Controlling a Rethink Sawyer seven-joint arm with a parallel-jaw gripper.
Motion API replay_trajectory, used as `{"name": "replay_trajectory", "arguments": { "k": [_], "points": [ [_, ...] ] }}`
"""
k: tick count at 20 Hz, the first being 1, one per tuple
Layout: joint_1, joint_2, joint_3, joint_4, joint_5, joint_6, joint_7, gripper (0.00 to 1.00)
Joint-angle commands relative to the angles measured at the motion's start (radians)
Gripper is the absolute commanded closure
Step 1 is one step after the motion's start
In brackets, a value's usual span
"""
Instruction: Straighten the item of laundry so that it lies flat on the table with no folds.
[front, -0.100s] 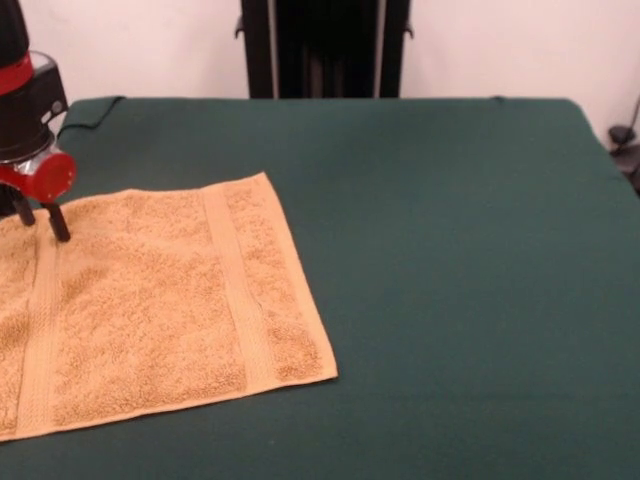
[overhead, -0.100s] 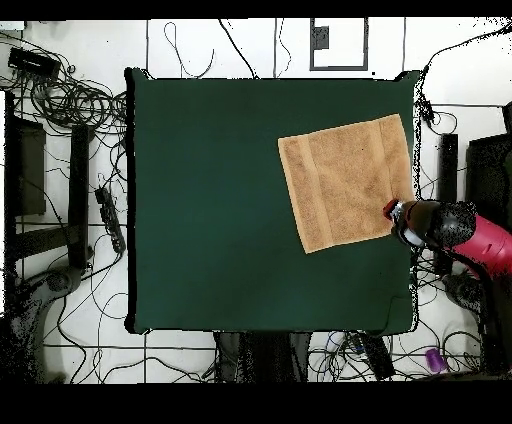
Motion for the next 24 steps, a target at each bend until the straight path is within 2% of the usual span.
{"name": "replay_trajectory", "arguments": {
  "k": [1, 2, 3, 8, 11, 17, 24],
  "points": [
    [0.053, 0.0, 0.066, 0.062, -0.044, -0.049, -0.062, 0.0],
    [0.053, -0.001, 0.066, 0.063, -0.043, -0.049, -0.062, 0.0],
    [0.055, 0.026, 0.073, 0.002, -0.035, -0.014, -0.079, 0.0],
    [0.082, 0.059, 0.096, -0.045, -0.009, 0.017, -0.07, 0.0],
    [0.105, 0.073, 0.118, -0.107, 0.014, 0.059, -0.077, 0.0],
    [0.178, 0.061, 0.105, -0.1, 0.045, 0.035, 0.039, 0.0],
    [0.221, 0.047, 0.072, -0.063, 0.094, 0.004, 0.14, 0.0]
  ]
}}
